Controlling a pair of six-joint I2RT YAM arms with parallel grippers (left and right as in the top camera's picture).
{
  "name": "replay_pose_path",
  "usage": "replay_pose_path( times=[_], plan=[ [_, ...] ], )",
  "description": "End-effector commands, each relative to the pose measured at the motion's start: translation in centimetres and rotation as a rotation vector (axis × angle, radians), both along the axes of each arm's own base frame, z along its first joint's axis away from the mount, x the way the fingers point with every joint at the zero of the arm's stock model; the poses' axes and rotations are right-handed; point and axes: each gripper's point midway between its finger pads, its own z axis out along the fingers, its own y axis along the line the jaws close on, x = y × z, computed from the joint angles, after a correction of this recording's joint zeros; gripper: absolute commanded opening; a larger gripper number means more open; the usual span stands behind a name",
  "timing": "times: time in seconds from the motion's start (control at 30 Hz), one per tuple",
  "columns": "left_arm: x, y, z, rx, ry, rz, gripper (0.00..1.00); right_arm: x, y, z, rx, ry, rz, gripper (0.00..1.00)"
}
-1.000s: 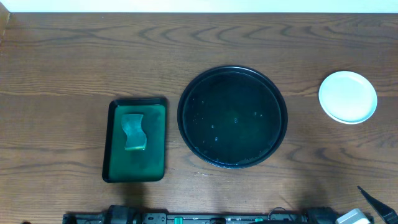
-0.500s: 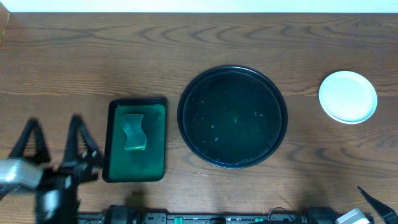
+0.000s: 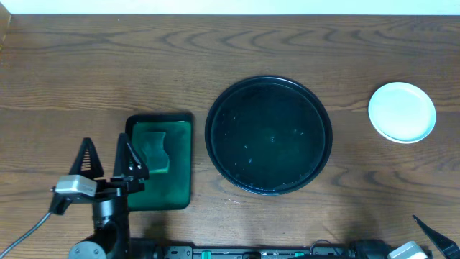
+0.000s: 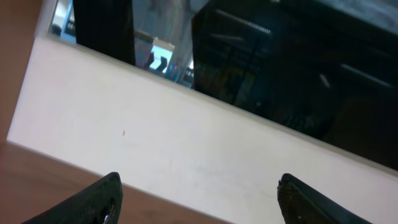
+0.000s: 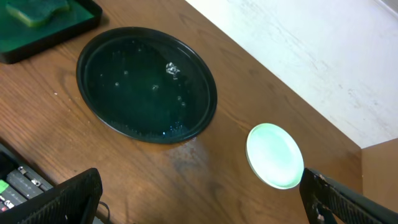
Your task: Clean dirty plates on tray and stack at the side
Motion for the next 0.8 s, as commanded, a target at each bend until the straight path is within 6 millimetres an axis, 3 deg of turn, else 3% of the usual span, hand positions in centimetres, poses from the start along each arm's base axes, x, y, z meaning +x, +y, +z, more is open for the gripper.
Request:
replay_pose_path(
  times=[0.0,0.57,0.77],
  plan=[
    [0.0,0.0,-1.5,-0.035,-0.012,-0.011,0.80,0.1,-0.1,-0.1,0.007,0.009,-0.009,0.99],
    [3.2,-0.1,-8.9,-0.099,0.018,-0.030,0.80,0.1,-0.1,-0.1,0.007,0.009,-0.009,0.99],
    [3.4,0.1,-9.9,-0.104,0.028,-0.018,0.80,0.1,-0.1,-0.1,0.007,0.009,-0.009,0.99]
  ],
)
